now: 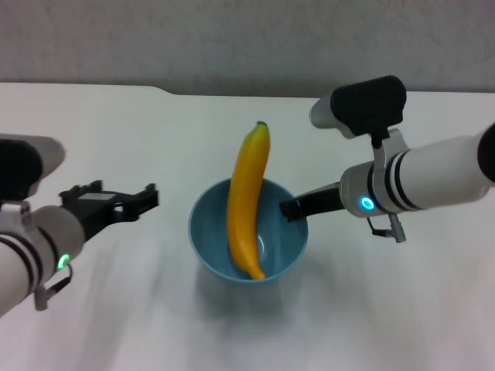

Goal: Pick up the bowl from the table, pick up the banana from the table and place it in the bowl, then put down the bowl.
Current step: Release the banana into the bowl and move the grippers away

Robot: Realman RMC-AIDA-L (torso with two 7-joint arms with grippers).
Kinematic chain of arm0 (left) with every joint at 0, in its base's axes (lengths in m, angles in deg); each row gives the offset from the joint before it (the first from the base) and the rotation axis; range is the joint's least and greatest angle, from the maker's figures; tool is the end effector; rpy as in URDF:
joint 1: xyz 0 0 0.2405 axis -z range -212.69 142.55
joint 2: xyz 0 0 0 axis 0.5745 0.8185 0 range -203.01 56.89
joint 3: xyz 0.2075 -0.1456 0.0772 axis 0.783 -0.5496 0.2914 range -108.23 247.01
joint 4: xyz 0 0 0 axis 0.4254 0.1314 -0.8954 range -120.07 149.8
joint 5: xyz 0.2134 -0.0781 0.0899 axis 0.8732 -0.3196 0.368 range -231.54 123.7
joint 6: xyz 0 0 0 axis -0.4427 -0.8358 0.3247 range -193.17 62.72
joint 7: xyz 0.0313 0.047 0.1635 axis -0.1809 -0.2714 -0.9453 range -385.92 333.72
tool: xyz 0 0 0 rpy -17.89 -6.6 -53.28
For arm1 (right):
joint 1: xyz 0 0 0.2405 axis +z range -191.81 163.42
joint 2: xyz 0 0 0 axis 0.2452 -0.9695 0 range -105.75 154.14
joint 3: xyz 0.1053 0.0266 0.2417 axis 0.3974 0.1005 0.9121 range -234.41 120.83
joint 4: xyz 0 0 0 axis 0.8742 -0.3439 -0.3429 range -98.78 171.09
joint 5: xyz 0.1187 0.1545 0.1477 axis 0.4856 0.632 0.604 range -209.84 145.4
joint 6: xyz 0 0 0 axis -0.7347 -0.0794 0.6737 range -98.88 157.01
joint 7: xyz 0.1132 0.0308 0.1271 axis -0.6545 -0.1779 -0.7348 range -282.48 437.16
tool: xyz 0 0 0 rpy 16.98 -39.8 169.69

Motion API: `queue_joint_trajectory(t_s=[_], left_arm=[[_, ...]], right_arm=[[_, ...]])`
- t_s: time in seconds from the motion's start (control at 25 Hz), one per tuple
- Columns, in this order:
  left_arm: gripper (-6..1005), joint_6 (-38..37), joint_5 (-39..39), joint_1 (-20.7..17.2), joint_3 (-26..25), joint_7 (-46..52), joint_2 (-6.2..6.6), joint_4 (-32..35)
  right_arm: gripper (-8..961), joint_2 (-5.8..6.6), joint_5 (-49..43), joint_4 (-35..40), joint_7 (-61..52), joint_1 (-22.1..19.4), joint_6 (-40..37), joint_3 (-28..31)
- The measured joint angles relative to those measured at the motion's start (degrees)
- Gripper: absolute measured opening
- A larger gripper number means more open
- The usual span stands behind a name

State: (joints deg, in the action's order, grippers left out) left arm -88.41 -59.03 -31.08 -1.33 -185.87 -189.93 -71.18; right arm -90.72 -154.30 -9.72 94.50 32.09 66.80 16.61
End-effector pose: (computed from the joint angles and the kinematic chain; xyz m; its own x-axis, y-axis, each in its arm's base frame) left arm -0.2331 0.3906 -0.0446 0.6344 0.4981 0.5912 0.7468 -0.1972 -0.6352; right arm 0.1693 0.4651 -0.1387 0.6803 -0.6993 -0.2195 -0.7083 -0.5501 -0.4424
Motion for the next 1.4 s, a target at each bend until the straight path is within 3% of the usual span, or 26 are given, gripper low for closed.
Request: queue_joint_trajectory(t_s=[0.2, 0.52, 0.76, 1.4], left_arm=[[903, 0.06, 0.09, -0.56, -2.65, 0.36, -0.02, 2.91], [903, 0.49, 0.11, -0.77, -3.81, 0.5, -0.06, 4.84], [903, 0.52, 0.11, -0.5, -4.11, 0.52, -0.04, 5.23], [903, 0.52, 0.11, -0.55, -4.19, 0.52, -0.02, 5.28]], right_arm=[[37, -0.03, 2.56, 5.85, 0.9, 3.87, 0.26, 1.46], [37, -0.14, 8.8, 11.02, 5.03, 5.88, 0.34, 1.63], [37, -0.04, 10.48, 18.93, 5.11, 10.91, 2.45, 1.66], [37, -0.11, 10.32, 20.08, 5.11, 10.91, 3.25, 1.35]])
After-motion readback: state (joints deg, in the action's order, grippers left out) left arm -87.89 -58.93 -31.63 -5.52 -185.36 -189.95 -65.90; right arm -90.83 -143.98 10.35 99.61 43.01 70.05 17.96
